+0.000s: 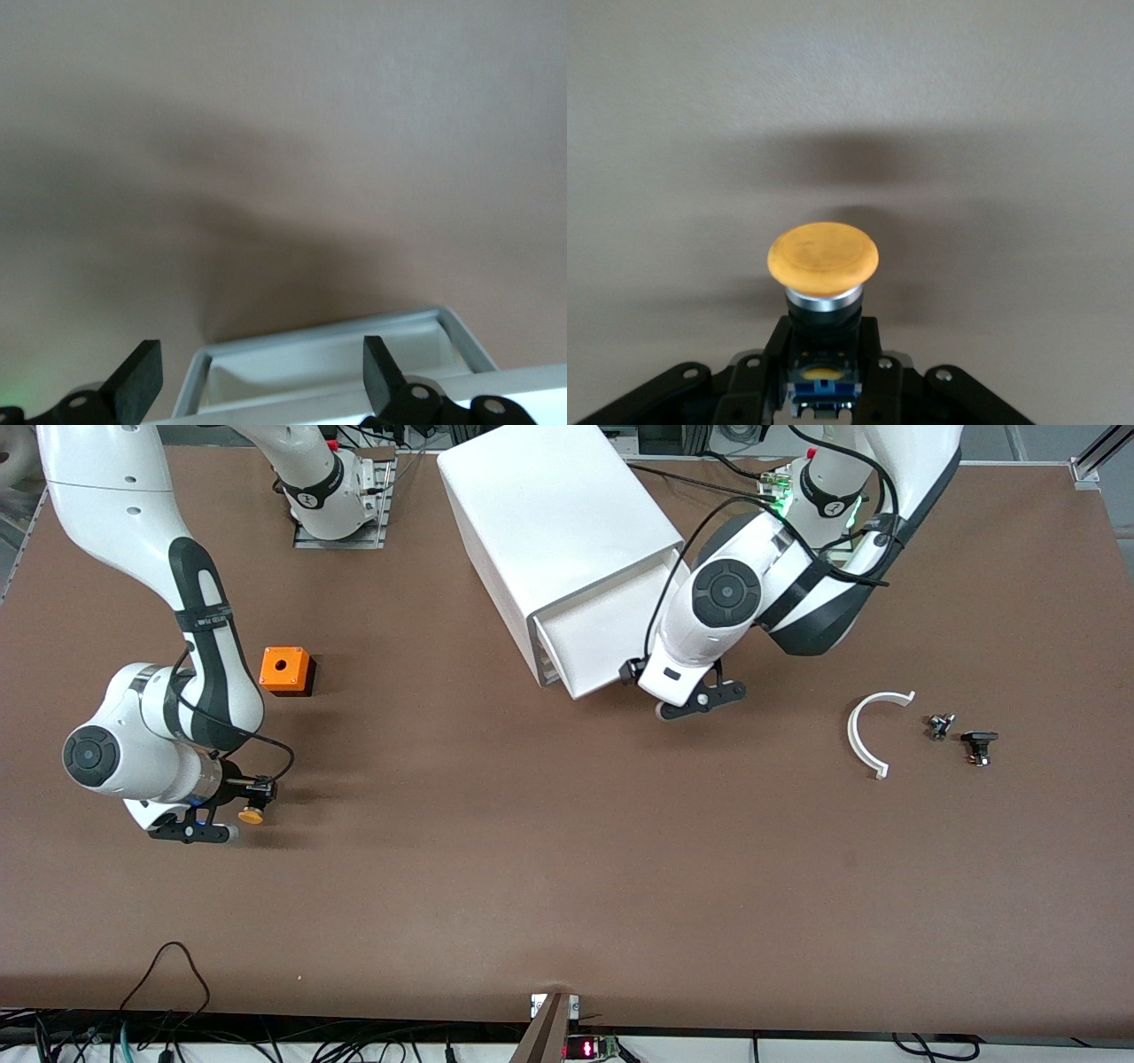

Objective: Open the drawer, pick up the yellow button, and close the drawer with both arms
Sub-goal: 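Push the open drawer closed with the left gripper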

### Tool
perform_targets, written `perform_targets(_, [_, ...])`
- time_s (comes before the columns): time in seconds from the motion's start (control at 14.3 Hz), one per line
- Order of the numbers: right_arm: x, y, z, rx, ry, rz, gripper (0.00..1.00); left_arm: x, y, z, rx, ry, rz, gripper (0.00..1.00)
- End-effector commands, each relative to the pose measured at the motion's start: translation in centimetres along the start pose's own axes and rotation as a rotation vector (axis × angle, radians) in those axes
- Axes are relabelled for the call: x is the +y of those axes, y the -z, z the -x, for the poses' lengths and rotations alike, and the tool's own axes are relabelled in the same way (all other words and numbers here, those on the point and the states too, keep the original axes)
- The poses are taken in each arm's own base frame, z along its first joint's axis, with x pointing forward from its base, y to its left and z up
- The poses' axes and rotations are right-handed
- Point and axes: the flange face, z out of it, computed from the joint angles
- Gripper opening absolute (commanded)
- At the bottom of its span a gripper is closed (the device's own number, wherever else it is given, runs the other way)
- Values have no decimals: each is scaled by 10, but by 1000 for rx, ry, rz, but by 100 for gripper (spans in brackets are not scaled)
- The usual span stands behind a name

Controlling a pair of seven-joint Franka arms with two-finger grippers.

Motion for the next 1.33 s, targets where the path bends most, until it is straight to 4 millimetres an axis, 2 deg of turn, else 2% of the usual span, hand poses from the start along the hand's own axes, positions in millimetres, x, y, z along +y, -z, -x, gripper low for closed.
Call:
perform_targets(0.0, [3,-12,-1,21,2,-25,0,1,-4,19,-72,17,19,100])
perform_targets(0.28, [5,-25,-1,14,-1,-19,0,12,-3,45,-147,0,35,100])
perform_targets(0.35, [5,-24,-1,16,-1,-19,15,13,-5,51,-178,-13,29,100])
perform_targets(0.49, [3,-23,-2,19,1,-19,52,16,-7,61,-202,-28,19,100])
perform_targets(0.7, [-4,-3,-5,45,10,-22,97,17,-10,71,-258,-39,7,100])
perform_targets(0.91, [-17,33,-6,94,43,-26,99,15,-13,74,-308,-93,1,100])
perform_targets(1.26, [-36,114,1,184,116,-11,99,18,-17,79,-316,-103,-3,100])
